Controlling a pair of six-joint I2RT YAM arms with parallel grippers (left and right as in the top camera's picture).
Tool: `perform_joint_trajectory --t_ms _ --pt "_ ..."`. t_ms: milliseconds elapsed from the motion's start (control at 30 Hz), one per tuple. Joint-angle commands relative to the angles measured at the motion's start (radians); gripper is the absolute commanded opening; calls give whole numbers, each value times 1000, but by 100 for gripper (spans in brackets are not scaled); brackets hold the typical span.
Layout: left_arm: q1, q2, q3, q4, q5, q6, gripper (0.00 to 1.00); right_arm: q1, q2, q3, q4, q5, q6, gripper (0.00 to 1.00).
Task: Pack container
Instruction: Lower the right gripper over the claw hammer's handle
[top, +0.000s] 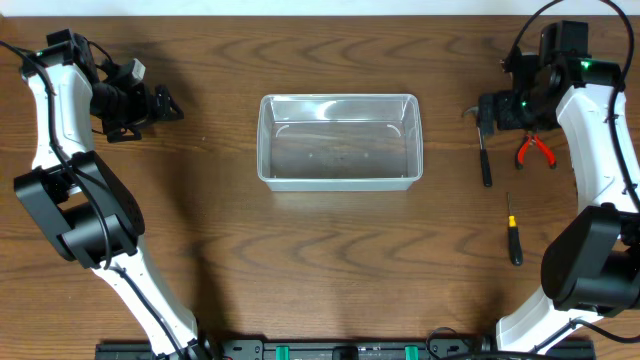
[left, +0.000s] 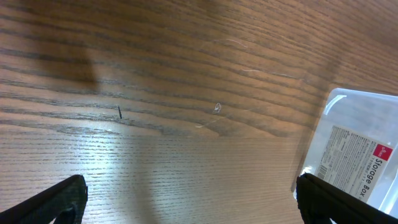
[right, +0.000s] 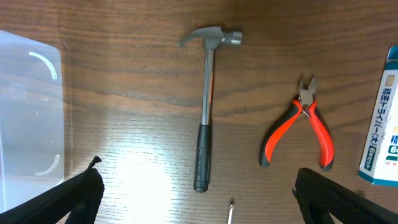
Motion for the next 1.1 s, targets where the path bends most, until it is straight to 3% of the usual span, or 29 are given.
perform_joint_trajectory --t_ms 0,1067 --pt "2 -30 20 -2 -5 1 98 2 14 -4 -10 -14 70 99" --pt "2 -30 20 -2 -5 1 98 4 236 -4 55 -21 32 99"
